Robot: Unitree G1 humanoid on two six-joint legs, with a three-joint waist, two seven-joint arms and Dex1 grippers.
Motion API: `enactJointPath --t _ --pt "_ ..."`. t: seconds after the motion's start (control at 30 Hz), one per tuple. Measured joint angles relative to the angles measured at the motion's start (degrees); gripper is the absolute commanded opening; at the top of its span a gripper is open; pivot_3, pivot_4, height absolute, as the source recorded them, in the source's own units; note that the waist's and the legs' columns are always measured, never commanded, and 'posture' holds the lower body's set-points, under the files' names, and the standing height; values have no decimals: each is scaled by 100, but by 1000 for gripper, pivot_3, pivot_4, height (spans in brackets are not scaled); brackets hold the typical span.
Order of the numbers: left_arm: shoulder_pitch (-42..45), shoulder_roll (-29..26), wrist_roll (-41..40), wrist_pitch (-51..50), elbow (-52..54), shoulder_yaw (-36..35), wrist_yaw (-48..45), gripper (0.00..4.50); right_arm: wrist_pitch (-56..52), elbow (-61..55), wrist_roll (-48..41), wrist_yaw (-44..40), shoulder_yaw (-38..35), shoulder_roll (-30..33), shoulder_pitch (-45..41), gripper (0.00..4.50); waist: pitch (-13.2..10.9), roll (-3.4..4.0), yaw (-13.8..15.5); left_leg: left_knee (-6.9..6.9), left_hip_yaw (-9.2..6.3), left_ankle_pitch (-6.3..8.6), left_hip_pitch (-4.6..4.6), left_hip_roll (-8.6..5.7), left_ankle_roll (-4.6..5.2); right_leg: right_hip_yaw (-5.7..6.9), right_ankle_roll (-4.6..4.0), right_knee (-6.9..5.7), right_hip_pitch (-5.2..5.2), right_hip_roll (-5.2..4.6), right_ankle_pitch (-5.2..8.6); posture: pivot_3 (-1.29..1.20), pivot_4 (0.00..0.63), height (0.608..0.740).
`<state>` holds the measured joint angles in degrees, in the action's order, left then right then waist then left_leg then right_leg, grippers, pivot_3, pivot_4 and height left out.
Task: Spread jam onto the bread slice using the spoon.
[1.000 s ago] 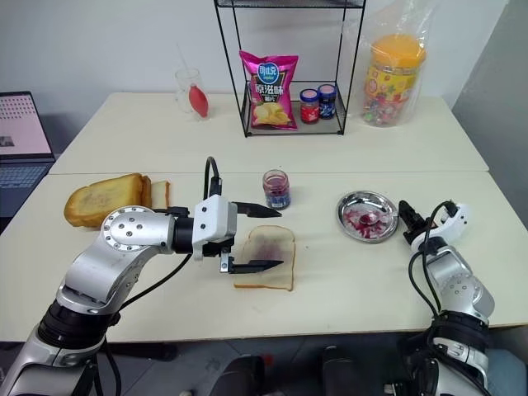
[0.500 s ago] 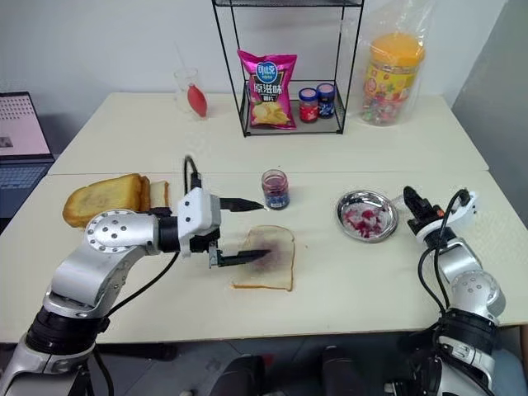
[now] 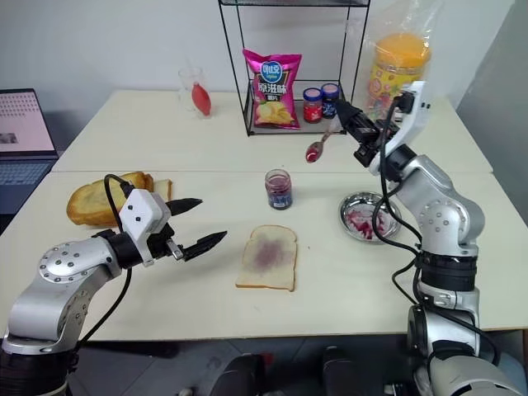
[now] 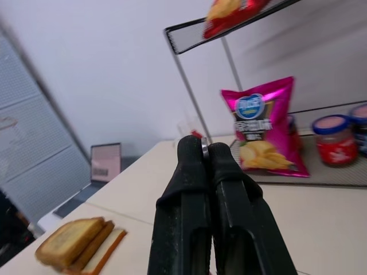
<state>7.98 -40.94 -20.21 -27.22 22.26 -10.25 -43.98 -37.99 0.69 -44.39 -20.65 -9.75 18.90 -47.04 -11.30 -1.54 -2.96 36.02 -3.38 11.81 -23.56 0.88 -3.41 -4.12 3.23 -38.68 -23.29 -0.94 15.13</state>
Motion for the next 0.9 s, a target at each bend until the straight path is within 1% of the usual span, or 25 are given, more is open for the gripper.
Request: enactJointPath --t 0.03,0.13,0.2,0.3,0.5,0.9 --pt "-73 63 -14 -34 60 -69 107 4500 256 485 363 -237 337 -153 -350 18 0 1 -31 0 7 0 -1 0 0 -4 3 0 -4 -3 -3 0 150 740" --pt "-130 129 -96 -142 224 -107 240 4500 872 1259 1028 -745 964 -442 -850 18 0 0 -75 -5 3 0 2 8 0 3 -5 -4 -6 3 -7 0 150 740" --pt "-136 129 -149 -188 283 -130 276 4500 1181 1607 1302 -997 1138 -561 -917 18 0 0 -47 -9 -5 0 2 8 0 8 -24 -6 -6 6 -16 0 150 740" --pt "-151 128 -225 -321 287 -136 335 4500 1662 2300 1751 -1305 1317 -648 -1041 18 -1 -1 -8 -6 -8 0 -8 1 -1 9 -28 0 -7 1 -19 0 150 740" --pt "-141 128 -245 -366 286 -136 446 4500 2298 2888 2293 -1707 1345 -758 -1160 18 -1 -1 -20 -6 -7 0 -9 1 -1 9 -28 -2 -12 -2 -20 0 150 740" --pt "-41 128 -245 -365 208 -134 471 4500 2784 3323 2850 -2057 1359 -835 -1196 18 -1 -1 -31 -5 -7 0 -9 0 -1 9 -29 -7 -14 -1 -20 0 150 740"
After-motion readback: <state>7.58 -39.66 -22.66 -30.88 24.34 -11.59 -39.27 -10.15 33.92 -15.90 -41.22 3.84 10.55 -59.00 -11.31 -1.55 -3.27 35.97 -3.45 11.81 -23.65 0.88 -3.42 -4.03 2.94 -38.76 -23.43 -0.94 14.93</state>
